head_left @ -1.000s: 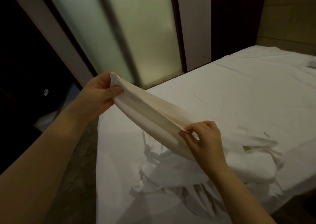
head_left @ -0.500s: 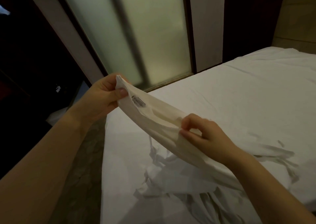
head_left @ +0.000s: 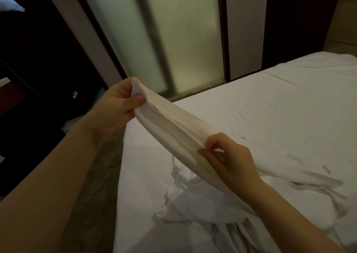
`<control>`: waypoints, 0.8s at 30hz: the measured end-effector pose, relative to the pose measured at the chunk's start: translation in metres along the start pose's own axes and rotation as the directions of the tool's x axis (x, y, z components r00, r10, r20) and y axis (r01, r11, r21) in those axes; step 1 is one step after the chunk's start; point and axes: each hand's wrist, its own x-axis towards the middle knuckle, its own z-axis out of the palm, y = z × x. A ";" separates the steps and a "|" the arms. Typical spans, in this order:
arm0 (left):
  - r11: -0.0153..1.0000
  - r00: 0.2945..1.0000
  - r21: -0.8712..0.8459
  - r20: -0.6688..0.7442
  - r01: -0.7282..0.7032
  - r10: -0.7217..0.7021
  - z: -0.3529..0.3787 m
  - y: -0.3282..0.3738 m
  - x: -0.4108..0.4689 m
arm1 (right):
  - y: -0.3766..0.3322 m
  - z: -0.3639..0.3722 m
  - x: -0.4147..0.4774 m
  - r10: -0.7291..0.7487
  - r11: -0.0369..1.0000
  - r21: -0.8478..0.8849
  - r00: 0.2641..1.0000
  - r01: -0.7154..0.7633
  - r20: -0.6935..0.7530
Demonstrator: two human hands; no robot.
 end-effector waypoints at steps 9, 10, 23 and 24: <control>0.999 0.984 0.047 0.176 -0.009 0.001 -0.003 0.005 0.002 | 0.011 -0.012 0.022 0.196 0.980 -0.063 0.973 -0.189 0.122; 0.999 0.985 0.044 0.173 -0.007 0.000 -0.005 0.004 0.003 | 0.011 -0.011 0.020 0.199 0.979 -0.054 0.976 -0.195 0.093; 0.999 0.987 0.033 0.157 -0.025 0.019 -0.008 -0.001 0.012 | 0.024 0.008 0.019 0.096 0.990 -0.098 0.993 -0.102 -0.067; 0.999 0.986 0.026 0.163 -0.024 0.020 -0.008 -0.001 0.013 | 0.024 0.008 0.018 0.091 0.992 -0.077 0.993 -0.097 -0.071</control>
